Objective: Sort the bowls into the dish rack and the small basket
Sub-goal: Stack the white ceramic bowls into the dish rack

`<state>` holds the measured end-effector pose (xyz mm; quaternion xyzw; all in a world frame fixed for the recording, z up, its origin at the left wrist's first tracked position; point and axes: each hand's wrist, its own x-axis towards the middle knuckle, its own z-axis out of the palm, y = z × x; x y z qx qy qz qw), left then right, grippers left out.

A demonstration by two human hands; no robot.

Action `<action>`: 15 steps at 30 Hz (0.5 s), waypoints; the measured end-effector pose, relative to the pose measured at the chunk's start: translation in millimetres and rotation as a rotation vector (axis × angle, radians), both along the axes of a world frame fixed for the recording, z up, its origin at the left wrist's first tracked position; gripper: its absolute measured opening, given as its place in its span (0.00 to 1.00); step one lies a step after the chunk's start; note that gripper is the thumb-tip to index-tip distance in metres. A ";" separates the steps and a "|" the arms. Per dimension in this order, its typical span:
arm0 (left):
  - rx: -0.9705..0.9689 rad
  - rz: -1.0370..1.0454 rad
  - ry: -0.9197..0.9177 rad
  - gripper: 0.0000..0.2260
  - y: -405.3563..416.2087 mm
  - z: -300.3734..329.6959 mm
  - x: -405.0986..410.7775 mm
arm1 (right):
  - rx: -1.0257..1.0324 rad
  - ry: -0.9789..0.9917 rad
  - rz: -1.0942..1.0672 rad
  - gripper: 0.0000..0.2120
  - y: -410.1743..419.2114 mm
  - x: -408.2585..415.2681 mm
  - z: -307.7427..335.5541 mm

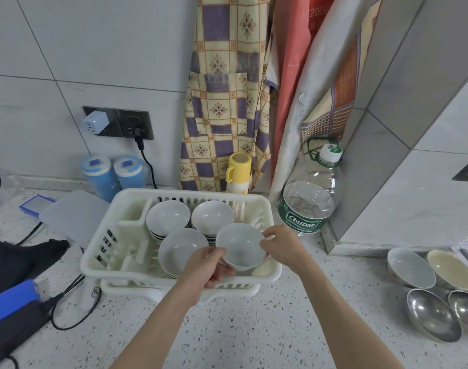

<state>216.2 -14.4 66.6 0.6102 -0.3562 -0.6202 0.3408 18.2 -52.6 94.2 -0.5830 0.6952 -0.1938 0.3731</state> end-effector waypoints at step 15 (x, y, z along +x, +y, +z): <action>0.090 0.019 0.042 0.11 18.1 -13.0 -4.2 | 0.107 0.327 0.056 0.03 -11.6 25.9 -13.0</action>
